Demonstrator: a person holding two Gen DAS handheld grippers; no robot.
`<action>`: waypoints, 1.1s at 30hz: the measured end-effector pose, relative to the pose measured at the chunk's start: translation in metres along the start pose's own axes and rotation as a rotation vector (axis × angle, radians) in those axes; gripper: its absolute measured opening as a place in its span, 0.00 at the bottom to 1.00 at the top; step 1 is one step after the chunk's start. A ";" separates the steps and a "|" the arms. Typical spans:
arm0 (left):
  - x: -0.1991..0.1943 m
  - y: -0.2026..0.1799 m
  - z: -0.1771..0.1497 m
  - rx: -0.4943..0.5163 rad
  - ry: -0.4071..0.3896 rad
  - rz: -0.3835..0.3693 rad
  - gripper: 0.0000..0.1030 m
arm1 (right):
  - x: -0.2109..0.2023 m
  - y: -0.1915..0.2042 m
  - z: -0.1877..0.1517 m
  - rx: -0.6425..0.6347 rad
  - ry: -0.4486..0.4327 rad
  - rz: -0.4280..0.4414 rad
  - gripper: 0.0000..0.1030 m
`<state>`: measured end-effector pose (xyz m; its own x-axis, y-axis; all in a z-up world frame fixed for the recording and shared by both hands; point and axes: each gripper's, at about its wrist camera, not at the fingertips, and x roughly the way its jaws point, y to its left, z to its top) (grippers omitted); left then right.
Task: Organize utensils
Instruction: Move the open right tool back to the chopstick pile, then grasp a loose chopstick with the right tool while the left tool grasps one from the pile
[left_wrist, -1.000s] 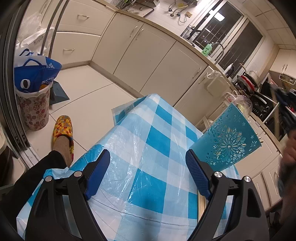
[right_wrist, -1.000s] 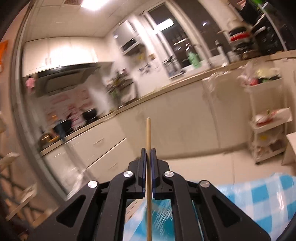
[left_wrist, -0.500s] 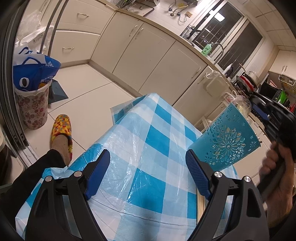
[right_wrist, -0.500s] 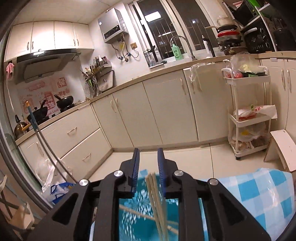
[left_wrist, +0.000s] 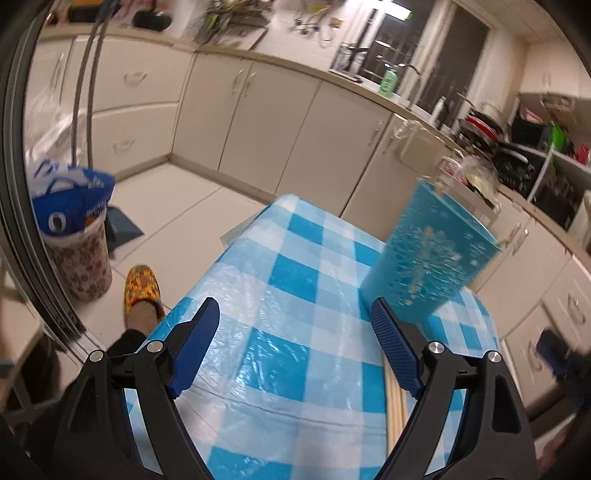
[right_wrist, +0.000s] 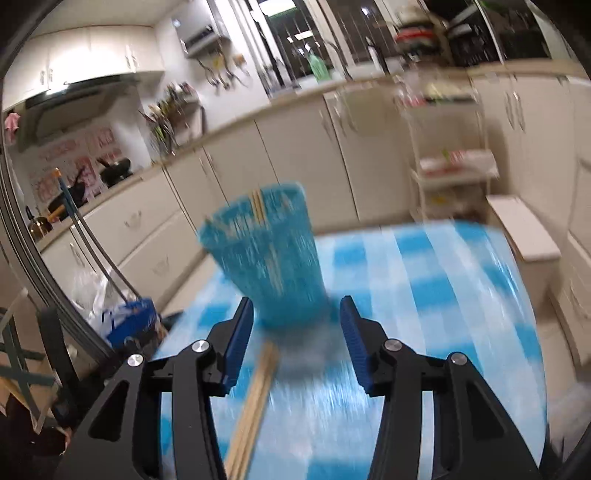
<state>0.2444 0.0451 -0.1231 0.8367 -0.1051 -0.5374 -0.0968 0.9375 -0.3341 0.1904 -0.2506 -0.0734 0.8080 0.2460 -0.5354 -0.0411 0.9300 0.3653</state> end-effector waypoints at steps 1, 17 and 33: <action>-0.005 -0.005 0.000 0.017 -0.004 -0.001 0.79 | -0.003 0.000 -0.006 0.004 0.007 -0.006 0.48; -0.042 -0.037 0.000 0.156 -0.014 -0.001 0.81 | 0.019 0.016 -0.046 -0.034 0.163 -0.009 0.47; -0.011 -0.017 -0.014 0.175 0.107 0.047 0.82 | 0.105 0.044 -0.062 -0.151 0.327 -0.050 0.25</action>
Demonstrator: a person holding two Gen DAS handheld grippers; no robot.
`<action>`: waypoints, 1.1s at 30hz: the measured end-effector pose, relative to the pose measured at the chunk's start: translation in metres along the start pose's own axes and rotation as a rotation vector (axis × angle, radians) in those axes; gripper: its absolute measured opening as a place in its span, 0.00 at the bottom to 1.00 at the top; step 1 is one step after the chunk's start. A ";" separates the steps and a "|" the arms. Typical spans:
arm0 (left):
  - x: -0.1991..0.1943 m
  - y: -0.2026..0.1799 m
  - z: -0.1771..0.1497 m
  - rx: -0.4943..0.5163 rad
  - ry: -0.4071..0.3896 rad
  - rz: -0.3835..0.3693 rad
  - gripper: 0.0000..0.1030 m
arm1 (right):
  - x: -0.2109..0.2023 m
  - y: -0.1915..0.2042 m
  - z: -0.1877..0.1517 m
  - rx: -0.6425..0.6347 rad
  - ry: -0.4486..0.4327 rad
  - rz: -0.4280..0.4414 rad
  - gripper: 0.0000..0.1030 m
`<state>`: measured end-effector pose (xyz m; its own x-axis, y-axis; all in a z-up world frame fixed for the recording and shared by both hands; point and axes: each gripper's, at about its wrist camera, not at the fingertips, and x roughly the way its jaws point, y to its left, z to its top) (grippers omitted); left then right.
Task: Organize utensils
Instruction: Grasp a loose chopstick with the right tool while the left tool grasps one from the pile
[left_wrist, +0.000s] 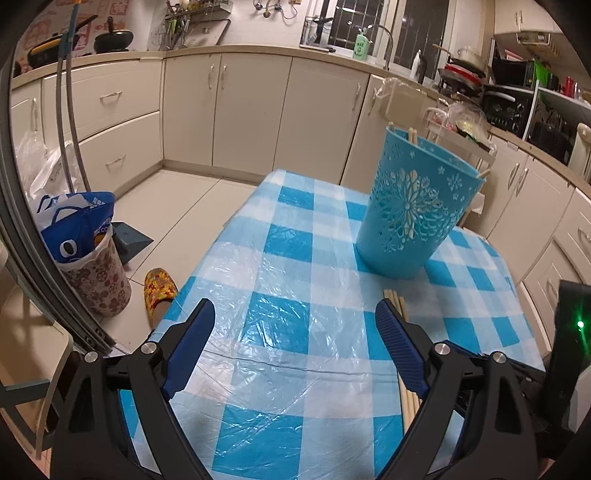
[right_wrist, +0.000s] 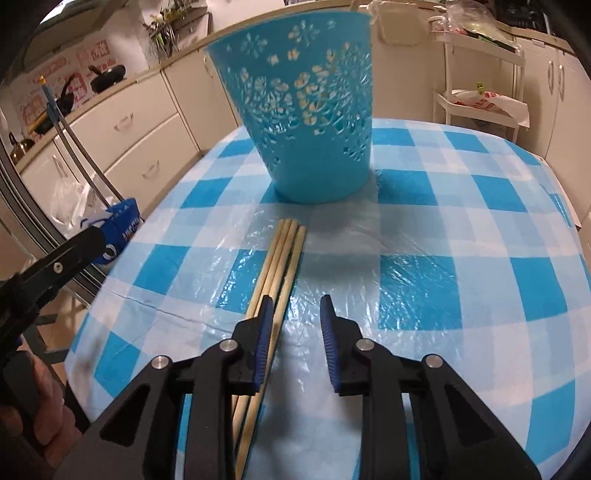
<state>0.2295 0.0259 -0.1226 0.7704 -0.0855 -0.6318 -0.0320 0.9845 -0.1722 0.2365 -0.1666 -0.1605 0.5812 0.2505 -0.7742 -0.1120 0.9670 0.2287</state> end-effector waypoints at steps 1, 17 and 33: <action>0.001 -0.001 -0.001 0.004 0.005 -0.001 0.82 | 0.002 0.000 0.000 -0.004 0.004 -0.001 0.25; 0.053 -0.053 -0.007 0.214 0.172 0.003 0.82 | -0.002 -0.019 -0.003 -0.072 0.018 -0.102 0.10; 0.092 -0.085 -0.009 0.295 0.269 0.049 0.82 | -0.008 -0.046 -0.006 0.036 0.006 0.001 0.10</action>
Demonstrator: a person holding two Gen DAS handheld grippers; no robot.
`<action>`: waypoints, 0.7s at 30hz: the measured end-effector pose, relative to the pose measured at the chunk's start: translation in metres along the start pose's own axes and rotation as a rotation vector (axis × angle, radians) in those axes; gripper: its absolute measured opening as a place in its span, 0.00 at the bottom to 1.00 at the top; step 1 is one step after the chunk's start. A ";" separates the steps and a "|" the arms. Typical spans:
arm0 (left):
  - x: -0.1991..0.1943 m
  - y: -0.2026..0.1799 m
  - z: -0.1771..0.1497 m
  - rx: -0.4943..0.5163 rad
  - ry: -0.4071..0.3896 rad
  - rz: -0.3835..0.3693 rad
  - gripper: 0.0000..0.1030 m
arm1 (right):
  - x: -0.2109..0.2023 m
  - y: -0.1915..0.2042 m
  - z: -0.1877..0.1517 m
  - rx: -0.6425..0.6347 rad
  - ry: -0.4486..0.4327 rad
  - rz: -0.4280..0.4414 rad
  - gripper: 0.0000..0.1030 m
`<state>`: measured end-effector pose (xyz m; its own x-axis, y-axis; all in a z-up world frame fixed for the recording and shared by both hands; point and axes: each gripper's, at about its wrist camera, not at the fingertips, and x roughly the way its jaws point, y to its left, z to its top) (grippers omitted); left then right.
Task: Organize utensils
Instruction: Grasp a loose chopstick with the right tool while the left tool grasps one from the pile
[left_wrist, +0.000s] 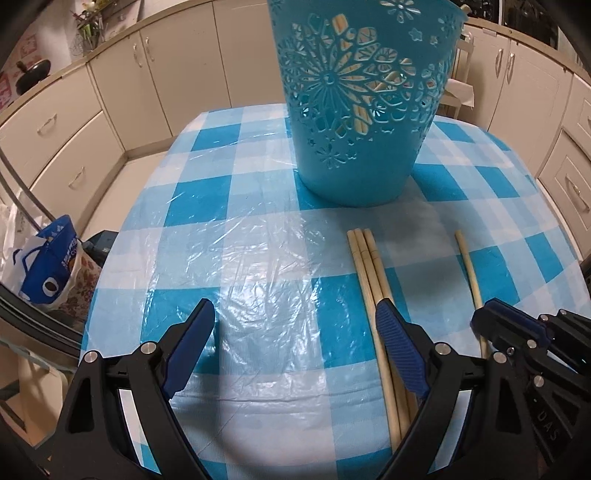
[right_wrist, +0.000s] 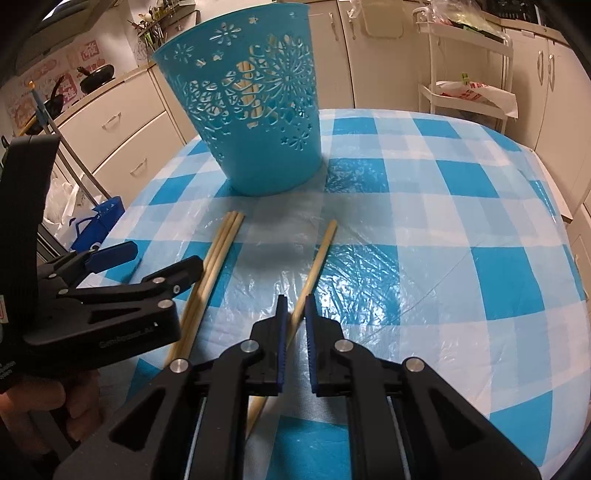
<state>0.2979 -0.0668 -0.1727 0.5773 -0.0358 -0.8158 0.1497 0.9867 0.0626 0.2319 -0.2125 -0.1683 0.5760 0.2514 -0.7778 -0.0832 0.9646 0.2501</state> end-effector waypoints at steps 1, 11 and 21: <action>0.001 -0.001 0.001 0.003 0.005 0.008 0.82 | 0.000 -0.001 0.000 0.003 0.000 0.003 0.10; 0.009 -0.010 0.010 0.033 0.018 -0.038 0.65 | 0.008 -0.005 0.014 0.034 0.015 0.003 0.10; 0.006 -0.004 0.015 0.065 0.001 -0.147 0.20 | 0.014 0.006 0.023 -0.153 0.082 0.018 0.06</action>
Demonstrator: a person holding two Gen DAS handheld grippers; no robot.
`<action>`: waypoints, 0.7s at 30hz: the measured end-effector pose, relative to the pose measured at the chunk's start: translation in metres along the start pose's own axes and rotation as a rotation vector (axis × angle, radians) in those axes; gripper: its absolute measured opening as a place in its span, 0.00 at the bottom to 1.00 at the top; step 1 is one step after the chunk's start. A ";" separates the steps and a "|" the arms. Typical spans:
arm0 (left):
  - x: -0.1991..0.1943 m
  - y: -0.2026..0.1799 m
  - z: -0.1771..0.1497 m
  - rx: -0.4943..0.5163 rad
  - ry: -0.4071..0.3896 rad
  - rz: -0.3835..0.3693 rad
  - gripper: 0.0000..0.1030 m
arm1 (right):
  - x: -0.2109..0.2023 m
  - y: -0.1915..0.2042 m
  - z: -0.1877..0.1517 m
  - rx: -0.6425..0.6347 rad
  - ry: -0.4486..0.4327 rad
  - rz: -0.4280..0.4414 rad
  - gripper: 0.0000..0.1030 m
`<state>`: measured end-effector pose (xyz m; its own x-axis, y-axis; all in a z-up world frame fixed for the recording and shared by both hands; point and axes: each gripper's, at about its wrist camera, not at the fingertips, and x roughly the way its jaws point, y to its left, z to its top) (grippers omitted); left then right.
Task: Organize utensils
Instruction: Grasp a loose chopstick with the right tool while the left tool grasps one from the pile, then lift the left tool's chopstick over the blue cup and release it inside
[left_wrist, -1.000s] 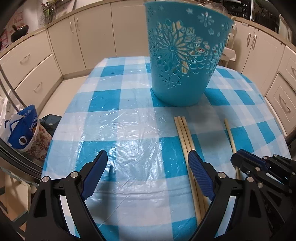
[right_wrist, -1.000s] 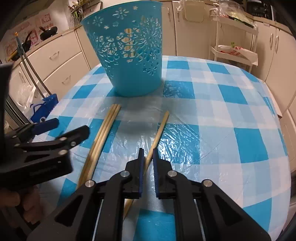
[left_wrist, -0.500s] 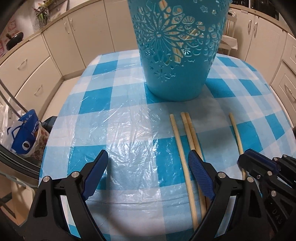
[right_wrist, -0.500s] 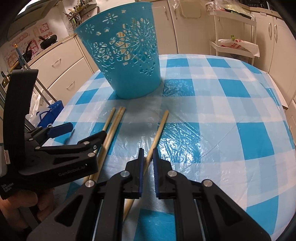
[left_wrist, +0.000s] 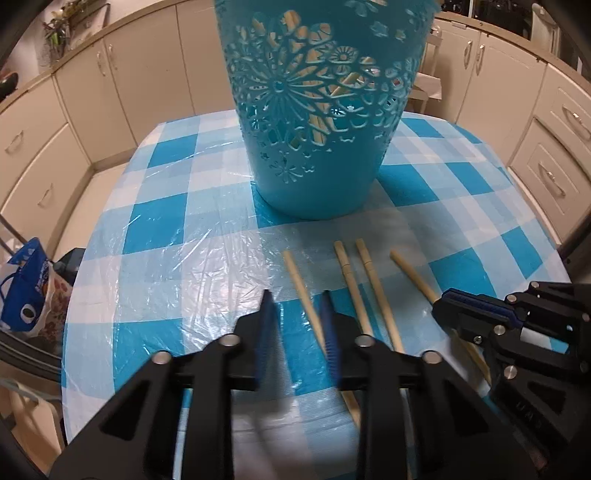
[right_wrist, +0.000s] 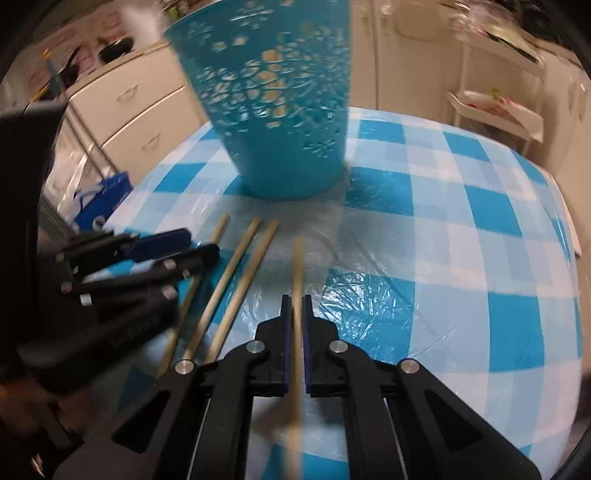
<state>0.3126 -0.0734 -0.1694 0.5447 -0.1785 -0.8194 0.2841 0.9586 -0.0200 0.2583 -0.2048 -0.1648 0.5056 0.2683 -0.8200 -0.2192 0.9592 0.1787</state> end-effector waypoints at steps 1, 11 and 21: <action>-0.001 0.005 0.001 -0.013 0.005 -0.027 0.19 | 0.000 -0.001 0.000 -0.003 0.009 0.000 0.06; 0.001 -0.007 0.004 0.024 0.038 -0.034 0.05 | -0.001 0.000 -0.003 0.001 0.000 -0.046 0.06; -0.072 0.015 -0.009 -0.070 -0.186 -0.236 0.04 | -0.006 -0.044 -0.020 0.314 -0.071 0.182 0.06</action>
<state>0.2704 -0.0437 -0.1159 0.6069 -0.4291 -0.6690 0.3685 0.8977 -0.2415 0.2483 -0.2502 -0.1788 0.5411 0.4323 -0.7214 -0.0497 0.8727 0.4857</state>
